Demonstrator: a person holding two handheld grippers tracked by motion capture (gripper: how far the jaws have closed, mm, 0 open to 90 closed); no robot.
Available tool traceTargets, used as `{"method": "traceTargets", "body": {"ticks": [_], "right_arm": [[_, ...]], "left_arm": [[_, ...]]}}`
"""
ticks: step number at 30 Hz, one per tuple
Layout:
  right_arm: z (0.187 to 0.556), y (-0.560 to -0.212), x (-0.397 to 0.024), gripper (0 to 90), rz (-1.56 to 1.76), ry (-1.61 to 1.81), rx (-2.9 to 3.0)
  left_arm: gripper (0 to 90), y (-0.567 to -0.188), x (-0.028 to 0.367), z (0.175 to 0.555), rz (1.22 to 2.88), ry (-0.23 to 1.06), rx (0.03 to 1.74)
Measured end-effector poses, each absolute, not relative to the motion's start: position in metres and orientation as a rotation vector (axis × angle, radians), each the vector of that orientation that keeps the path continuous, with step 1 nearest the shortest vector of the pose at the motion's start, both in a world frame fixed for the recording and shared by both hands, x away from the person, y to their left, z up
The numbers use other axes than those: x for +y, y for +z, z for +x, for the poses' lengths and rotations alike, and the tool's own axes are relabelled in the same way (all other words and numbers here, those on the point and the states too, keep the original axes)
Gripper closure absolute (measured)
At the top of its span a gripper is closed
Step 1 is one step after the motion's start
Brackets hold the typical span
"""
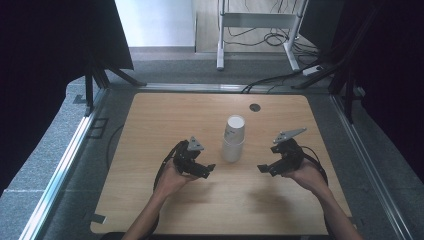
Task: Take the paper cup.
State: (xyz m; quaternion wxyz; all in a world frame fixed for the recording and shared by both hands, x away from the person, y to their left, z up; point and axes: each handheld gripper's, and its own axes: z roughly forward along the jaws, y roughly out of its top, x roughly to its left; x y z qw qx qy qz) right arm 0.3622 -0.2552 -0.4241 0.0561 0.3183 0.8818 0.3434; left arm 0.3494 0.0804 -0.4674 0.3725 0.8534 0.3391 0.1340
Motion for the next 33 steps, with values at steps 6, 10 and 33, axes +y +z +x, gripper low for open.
{"method": "traceTargets", "body": {"ticks": [6,10,33], "right_arm": [[0.368,-0.418,-0.251,3.5,0.955,1.017,2.697],[0.372,-0.415,-0.248,3.8,0.944,1.008,2.711],[0.396,-0.394,-0.231,11.1,0.929,0.932,2.772]], "left_arm": [[4.1,-0.464,0.074,0.356,2.169,0.343,0.851],[4.5,-0.463,0.069,0.361,2.159,0.331,0.839],[5.2,-0.460,0.047,0.383,2.144,0.315,0.780]]}}
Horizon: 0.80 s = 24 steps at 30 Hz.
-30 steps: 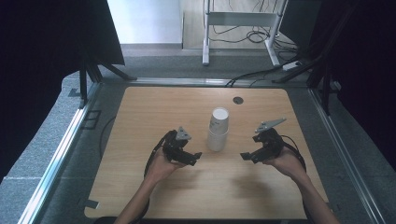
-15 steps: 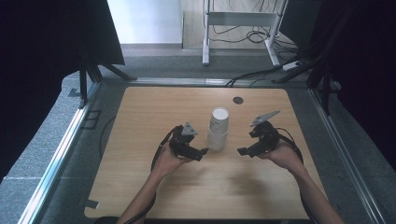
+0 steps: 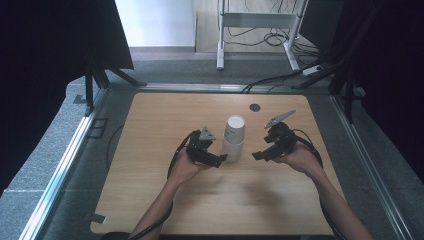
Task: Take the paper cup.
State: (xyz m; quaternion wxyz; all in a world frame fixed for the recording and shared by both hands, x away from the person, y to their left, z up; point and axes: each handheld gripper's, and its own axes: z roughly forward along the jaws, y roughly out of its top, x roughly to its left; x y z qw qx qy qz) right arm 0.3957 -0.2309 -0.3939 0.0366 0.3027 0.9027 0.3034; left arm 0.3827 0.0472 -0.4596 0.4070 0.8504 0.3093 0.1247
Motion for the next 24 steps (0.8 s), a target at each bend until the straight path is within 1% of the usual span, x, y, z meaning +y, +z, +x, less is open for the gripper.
{"method": "traceTargets", "body": {"ticks": [3,16,24], "right_arm": [[0.398,-0.391,-0.228,12.8,0.924,0.911,2.780],[0.407,-0.376,-0.212,14.7,0.879,0.816,2.813],[0.415,-0.366,-0.201,17.7,0.860,0.754,2.838]], "left_arm": [[5.7,-0.459,0.044,0.385,2.148,0.323,0.775],[6.9,-0.456,0.030,0.392,2.147,0.326,0.743],[10.7,-0.456,0.024,0.397,2.131,0.323,0.736]]}}
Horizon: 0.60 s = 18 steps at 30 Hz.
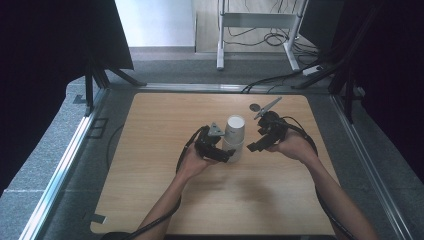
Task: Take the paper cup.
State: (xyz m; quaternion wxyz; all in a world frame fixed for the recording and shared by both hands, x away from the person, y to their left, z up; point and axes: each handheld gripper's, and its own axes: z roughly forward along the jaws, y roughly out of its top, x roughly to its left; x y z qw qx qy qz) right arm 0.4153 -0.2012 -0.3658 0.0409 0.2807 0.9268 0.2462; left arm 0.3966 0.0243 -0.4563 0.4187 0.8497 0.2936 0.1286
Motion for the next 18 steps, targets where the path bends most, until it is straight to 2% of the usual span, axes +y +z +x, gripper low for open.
{"method": "traceTargets", "body": {"ticks": [18], "right_arm": [[0.433,-0.343,-0.178,25.4,0.791,0.633,2.907]], "left_arm": [[15.1,-0.459,0.017,0.402,2.084,0.283,0.731]]}}
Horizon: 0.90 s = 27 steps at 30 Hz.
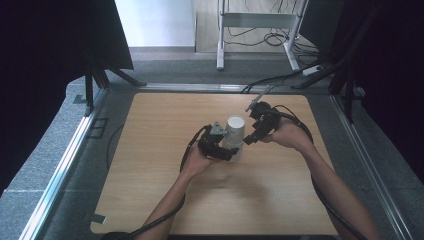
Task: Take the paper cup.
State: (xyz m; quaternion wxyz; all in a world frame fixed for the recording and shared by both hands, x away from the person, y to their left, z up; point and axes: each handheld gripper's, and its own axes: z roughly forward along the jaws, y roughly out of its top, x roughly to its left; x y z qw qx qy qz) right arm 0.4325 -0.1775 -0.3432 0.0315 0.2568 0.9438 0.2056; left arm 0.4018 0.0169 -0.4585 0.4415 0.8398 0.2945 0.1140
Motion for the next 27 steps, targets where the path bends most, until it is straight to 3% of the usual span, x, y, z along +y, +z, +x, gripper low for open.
{"method": "traceTargets", "body": {"ticks": [27], "right_arm": [[0.457,-0.316,-0.135,26.0,0.716,0.545,2.939]], "left_arm": [[21.0,-0.460,0.017,0.403,2.049,0.278,0.746]]}}
